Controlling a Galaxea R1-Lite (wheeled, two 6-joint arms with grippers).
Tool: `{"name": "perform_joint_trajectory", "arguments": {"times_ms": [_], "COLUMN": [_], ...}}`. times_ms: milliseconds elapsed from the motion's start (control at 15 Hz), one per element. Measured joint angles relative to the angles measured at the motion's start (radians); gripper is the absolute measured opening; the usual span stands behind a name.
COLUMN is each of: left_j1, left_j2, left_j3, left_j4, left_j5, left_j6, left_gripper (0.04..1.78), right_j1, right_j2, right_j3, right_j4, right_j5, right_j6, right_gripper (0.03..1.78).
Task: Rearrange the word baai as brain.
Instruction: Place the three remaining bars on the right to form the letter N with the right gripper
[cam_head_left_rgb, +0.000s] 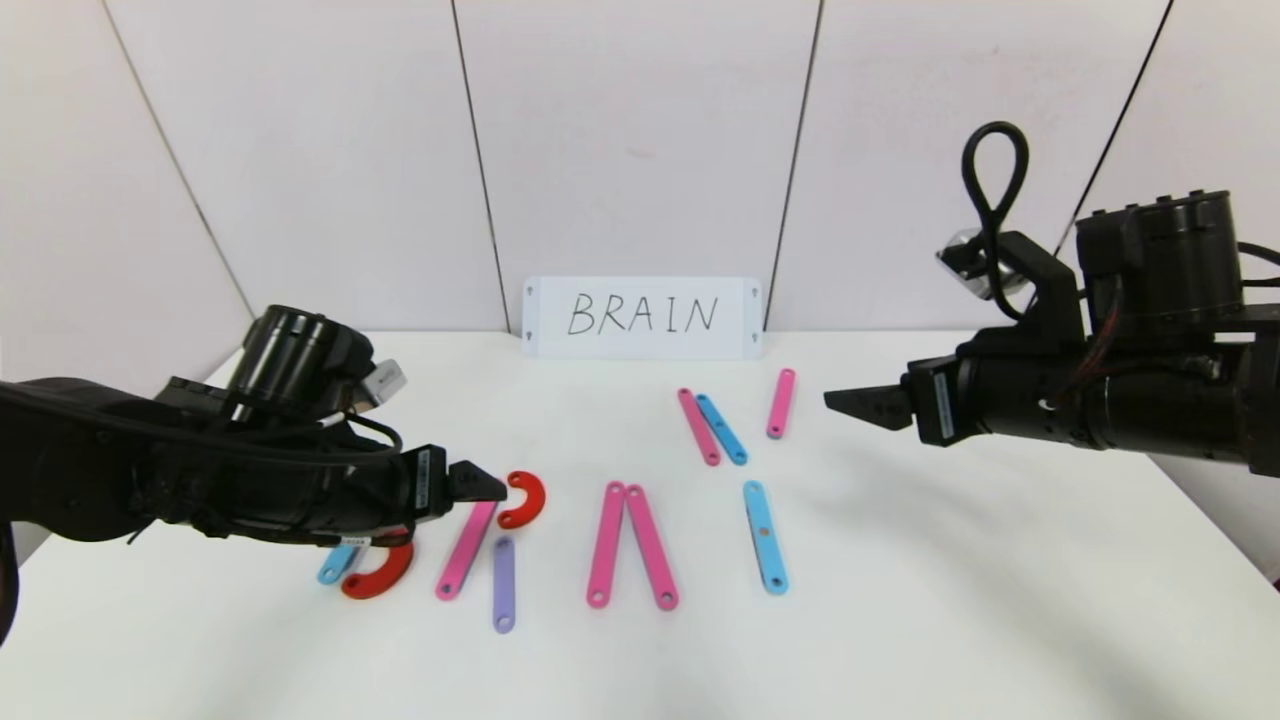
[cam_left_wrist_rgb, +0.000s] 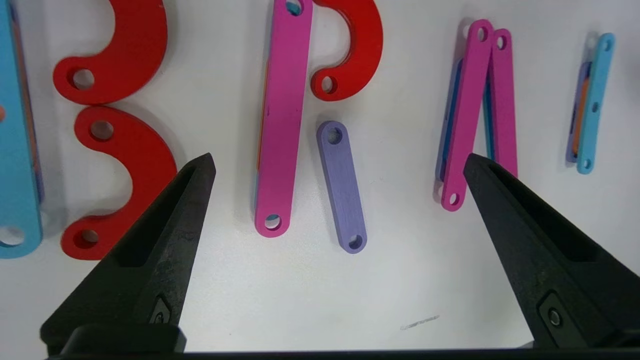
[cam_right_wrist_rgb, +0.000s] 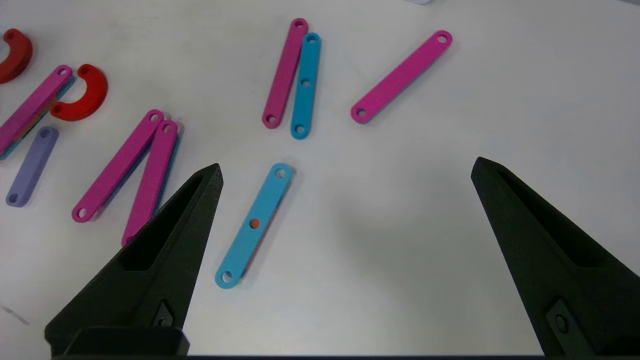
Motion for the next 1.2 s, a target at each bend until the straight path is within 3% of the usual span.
{"name": "perform_joint_trajectory", "arguments": {"times_ms": [133, 333, 800, 1200], "left_j1": [0.069, 0.124, 0.168, 0.166], "left_j2": [-0.029, -0.06, -0.088, -0.089], "left_j3": [0.013, 0.019, 0.023, 0.034], "left_j4": [-0.021, -0.025, -0.044, -0.044], "left_j5": [-0.08, -0.105, -0.121, -0.123], "left_j6": [0.071, 0.101, 0.117, 0.119], "left_gripper": [1.74, 1.74, 1.74, 1.74], "right_j1": [0.053, 0.113, 0.191, 0.211], "right_j2": [0.032, 0.106, 0.304, 0.426], "right_j3": [-0.041, -0.112, -0.236, -0.311], "right_j4": [0.019, 0.036, 0.039, 0.08], "right_j5": [-0.013, -0.037, -0.044, -0.044], "right_j6": [0.011, 0.09, 0.159, 0.211], "right_gripper": [1.74, 1.74, 1.74, 1.74]}}
